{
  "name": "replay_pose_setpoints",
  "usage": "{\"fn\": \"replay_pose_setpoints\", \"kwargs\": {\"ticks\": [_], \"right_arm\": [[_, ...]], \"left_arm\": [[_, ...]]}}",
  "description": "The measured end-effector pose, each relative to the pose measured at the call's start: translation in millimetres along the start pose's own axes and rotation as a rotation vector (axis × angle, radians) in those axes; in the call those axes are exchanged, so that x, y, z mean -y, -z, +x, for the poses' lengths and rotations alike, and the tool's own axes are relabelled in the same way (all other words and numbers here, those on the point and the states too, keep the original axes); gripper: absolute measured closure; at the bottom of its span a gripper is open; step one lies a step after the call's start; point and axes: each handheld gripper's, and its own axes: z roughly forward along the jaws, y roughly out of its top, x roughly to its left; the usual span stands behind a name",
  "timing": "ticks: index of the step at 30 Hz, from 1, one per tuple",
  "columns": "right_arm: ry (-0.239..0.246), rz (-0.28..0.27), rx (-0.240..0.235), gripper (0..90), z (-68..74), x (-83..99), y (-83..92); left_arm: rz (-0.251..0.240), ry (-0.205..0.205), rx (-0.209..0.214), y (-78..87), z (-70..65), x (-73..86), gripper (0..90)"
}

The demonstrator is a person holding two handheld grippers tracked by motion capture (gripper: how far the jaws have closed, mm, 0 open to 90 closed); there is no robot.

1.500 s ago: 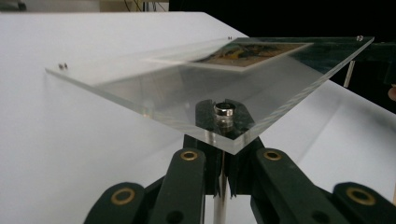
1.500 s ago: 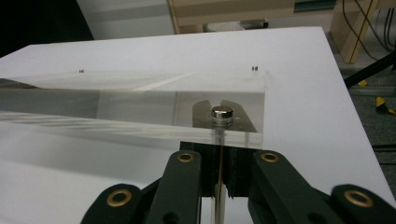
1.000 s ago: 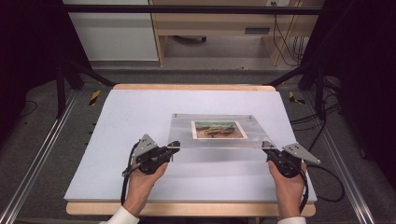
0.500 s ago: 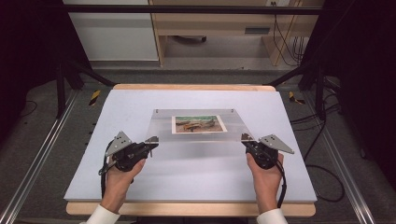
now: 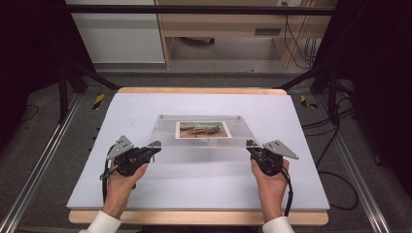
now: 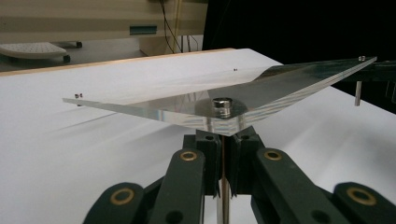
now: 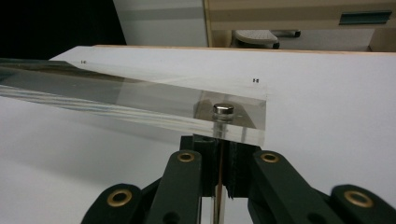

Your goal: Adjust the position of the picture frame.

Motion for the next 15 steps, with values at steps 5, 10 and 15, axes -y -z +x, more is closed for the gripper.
{"fn": "replay_pose_setpoints", "kwargs": {"ticks": [5,10,15], "right_arm": [[-0.007,0.017,-0.004,85.0,2.5,3.4,0.3],[-0.007,0.026,-0.006,85.0,4.6,7.7,0.3],[0.000,0.032,-0.017,84.9,5.4,14.5,1.0]], "left_arm": [[0.019,0.025,0.004,-2.0,4.5,6.4,83.7],[0.031,0.029,-0.006,-0.9,5.1,12.2,83.8],[0.088,0.016,-0.030,-0.6,3.8,18.5,83.6]]}}
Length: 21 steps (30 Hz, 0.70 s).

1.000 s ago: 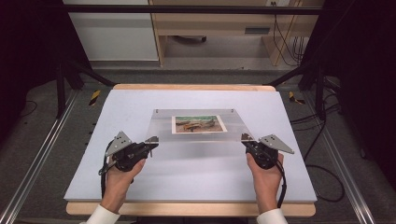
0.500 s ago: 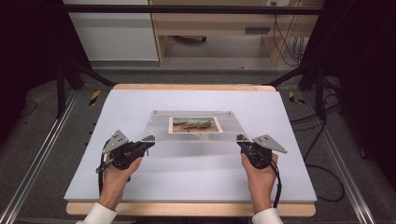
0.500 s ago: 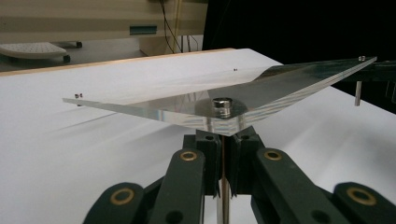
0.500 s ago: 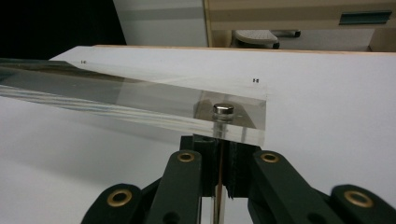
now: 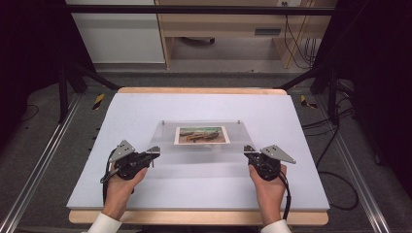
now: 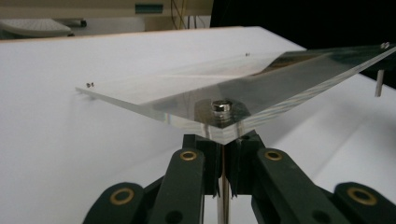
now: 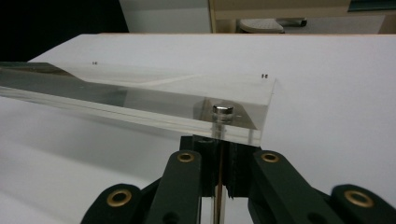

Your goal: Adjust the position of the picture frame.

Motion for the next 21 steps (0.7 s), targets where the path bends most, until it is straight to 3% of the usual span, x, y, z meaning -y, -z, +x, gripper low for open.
{"fn": "replay_pose_setpoints", "kwargs": {"ticks": [21], "right_arm": [[-0.010,0.029,-0.019,84.8,1.1,9.9,1.1]], "left_arm": [[0.044,0.031,-0.007,-1.1,0.5,8.0,83.9]]}}
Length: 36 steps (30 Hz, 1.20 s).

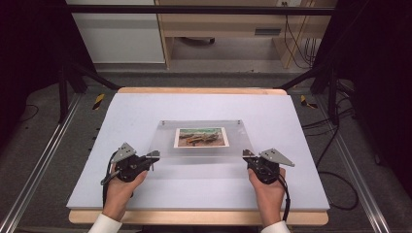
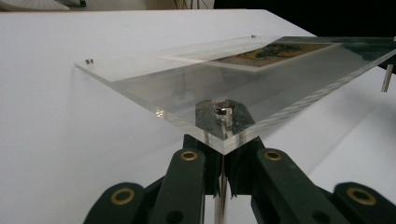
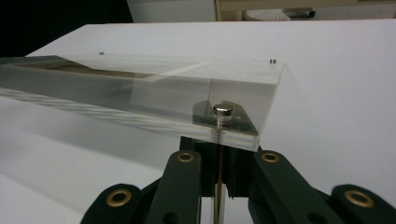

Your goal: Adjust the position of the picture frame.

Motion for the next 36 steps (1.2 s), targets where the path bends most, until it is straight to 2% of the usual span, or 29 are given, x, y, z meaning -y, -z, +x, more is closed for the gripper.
{"fn": "replay_pose_setpoints", "kwargs": {"ticks": [15,36], "right_arm": [[0.004,0.033,0.005,84.7,2.5,7.8,-0.4],[0.009,0.056,0.000,84.7,3.6,12.1,-0.7]], "left_arm": [[0.049,0.008,-0.019,-1.2,-1.5,7.4,83.8],[0.074,0.002,-0.031,-2.0,-2.4,11.7,83.7]]}}
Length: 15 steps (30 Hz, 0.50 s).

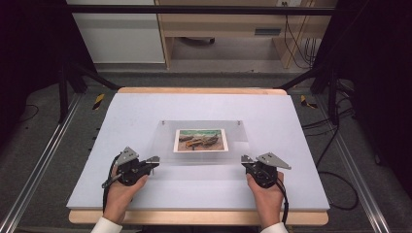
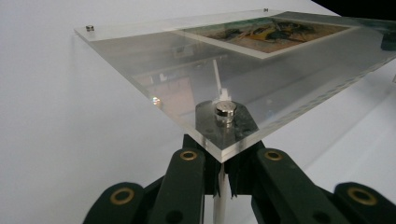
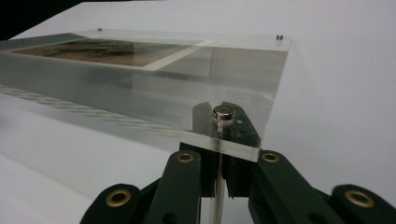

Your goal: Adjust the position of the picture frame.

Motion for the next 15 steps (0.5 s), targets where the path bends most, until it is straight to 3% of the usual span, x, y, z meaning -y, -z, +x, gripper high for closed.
{"fn": "replay_pose_setpoints", "kwargs": {"ticks": [15], "right_arm": [[-0.001,0.019,0.000,84.7,-0.1,2.5,-0.8]], "left_arm": [[0.017,-0.009,-0.019,-2.2,-2.0,3.1,83.8]]}}
